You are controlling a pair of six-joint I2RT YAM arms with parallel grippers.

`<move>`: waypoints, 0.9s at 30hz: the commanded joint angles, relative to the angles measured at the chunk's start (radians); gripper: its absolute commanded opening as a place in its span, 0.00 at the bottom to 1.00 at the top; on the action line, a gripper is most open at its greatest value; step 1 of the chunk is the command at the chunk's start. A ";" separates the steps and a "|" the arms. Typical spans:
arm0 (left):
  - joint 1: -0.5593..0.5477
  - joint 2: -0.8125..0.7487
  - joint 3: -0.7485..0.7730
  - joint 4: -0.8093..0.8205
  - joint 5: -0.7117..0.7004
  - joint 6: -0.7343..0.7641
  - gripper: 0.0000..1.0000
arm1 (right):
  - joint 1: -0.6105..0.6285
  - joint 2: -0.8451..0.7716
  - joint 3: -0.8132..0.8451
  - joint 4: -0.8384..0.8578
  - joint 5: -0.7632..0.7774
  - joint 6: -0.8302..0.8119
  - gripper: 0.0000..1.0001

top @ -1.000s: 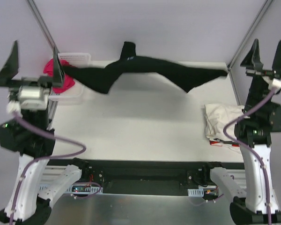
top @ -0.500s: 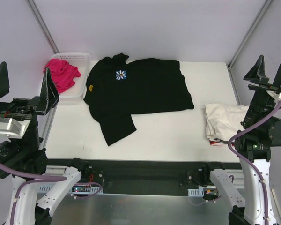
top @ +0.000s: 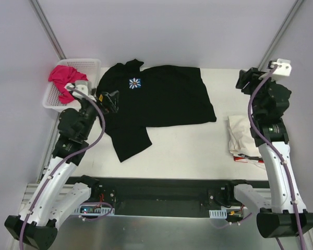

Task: Fold and stack the t-shirts
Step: Grap the side of the flattened tshirt closest away from the robot with both arms

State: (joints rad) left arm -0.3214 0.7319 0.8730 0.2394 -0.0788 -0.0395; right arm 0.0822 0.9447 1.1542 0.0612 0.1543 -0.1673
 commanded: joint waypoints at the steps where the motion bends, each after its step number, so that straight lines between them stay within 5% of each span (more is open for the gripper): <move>1: -0.022 -0.013 -0.100 -0.153 0.077 -0.244 0.99 | -0.001 0.022 -0.052 -0.057 -0.194 0.162 0.57; 5: -0.120 0.037 -0.088 -0.446 0.015 -0.295 0.99 | 0.020 0.052 -0.146 -0.057 -0.341 0.280 0.53; 10: -0.179 0.049 -0.131 -0.622 0.017 -0.437 0.99 | 0.119 0.088 -0.218 -0.095 -0.329 0.311 0.46; 27: -0.360 0.096 -0.365 -0.767 0.051 -0.726 0.99 | 0.157 0.008 -0.323 -0.192 -0.317 0.348 0.40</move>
State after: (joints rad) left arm -0.6651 0.8249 0.5423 -0.5079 -0.0257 -0.6895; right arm 0.2337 0.9752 0.8223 -0.1337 -0.1692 0.1631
